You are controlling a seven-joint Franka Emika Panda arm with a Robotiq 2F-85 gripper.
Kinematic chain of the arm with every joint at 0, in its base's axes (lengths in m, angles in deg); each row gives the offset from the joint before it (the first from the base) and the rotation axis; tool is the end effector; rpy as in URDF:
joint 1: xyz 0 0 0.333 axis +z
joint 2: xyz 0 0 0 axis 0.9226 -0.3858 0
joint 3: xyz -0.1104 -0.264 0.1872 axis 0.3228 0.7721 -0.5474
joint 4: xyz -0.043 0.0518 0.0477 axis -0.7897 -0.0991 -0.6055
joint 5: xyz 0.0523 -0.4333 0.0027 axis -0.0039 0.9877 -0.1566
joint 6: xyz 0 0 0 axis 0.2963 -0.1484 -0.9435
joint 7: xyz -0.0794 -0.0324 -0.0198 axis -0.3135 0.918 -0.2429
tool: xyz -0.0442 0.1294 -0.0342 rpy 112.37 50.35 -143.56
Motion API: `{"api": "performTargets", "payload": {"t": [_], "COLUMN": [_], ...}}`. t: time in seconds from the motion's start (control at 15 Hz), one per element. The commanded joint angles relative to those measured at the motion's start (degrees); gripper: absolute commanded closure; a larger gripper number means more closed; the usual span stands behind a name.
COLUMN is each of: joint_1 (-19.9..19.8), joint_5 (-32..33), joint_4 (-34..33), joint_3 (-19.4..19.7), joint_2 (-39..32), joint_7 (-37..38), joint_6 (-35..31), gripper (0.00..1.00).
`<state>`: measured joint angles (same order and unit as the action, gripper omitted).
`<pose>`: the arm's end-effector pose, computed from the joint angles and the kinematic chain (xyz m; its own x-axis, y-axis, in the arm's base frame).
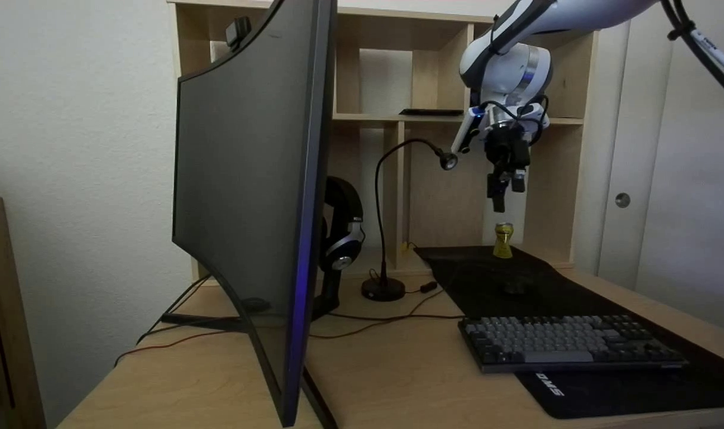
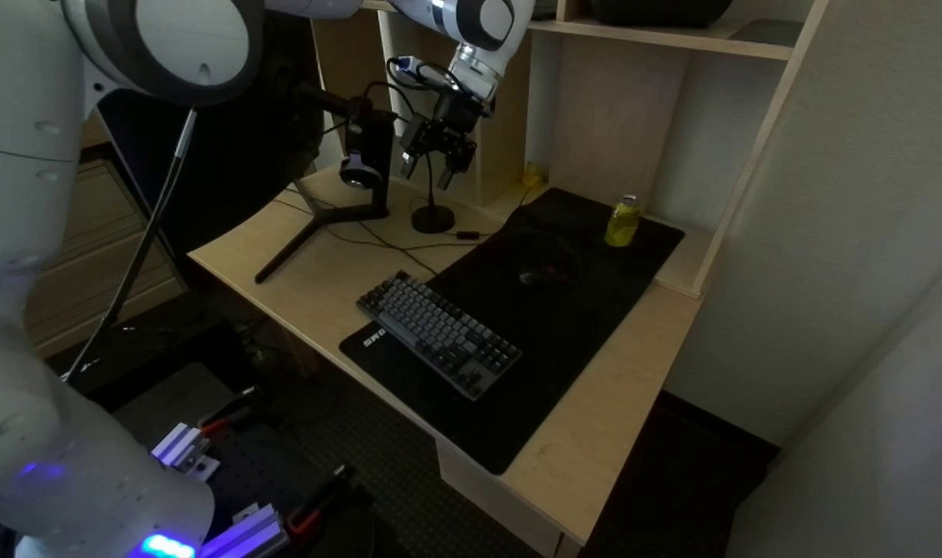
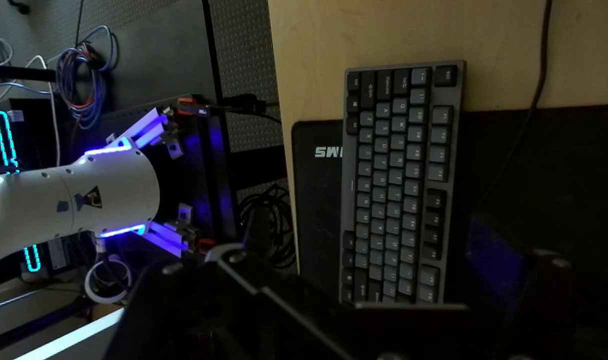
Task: Move the soda can to the front of the mat, put the headphones on the back of the monitor, then switch on the desk lamp
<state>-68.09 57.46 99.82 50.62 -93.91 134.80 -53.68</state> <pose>0.7084 -0.0173 0.3629 -0.2084 -0.9726 -0.1026 -0.8324 0.1214 0.5407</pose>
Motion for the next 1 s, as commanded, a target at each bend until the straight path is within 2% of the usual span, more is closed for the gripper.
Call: {"api": "performTargets", "payload": {"t": [0.0,0.07,0.13,0.33,0.47,0.6,0.67,0.93], "joint_1": [-0.04,-0.09,0.54,1.82,2.56,1.89,2.82,2.68], "joint_5": [-0.17,-0.19,2.36,5.52,5.76,2.60,4.11,3.63], "joint_4": [-1.05,-1.60,-2.95,-8.62,-13.71,-19.08,-11.65,-17.03], "joint_3": [0.24,0.18,-0.15,-0.43,-0.66,-1.50,-0.53,-0.84], "joint_2": [-0.48,-0.82,-2.24,-6.54,-10.06,-13.62,-9.08,-12.68], "joint_7": [-0.55,-0.65,-4.02,-9.52,-10.90,-9.06,-8.80,-8.75], "joint_6": [0.63,0.85,1.67,-5.37,-10.11,-11.76,-11.62,-11.99], "gripper": [0.00,0.00,0.00,0.00,0.00,0.00,0.00,0.00]}}
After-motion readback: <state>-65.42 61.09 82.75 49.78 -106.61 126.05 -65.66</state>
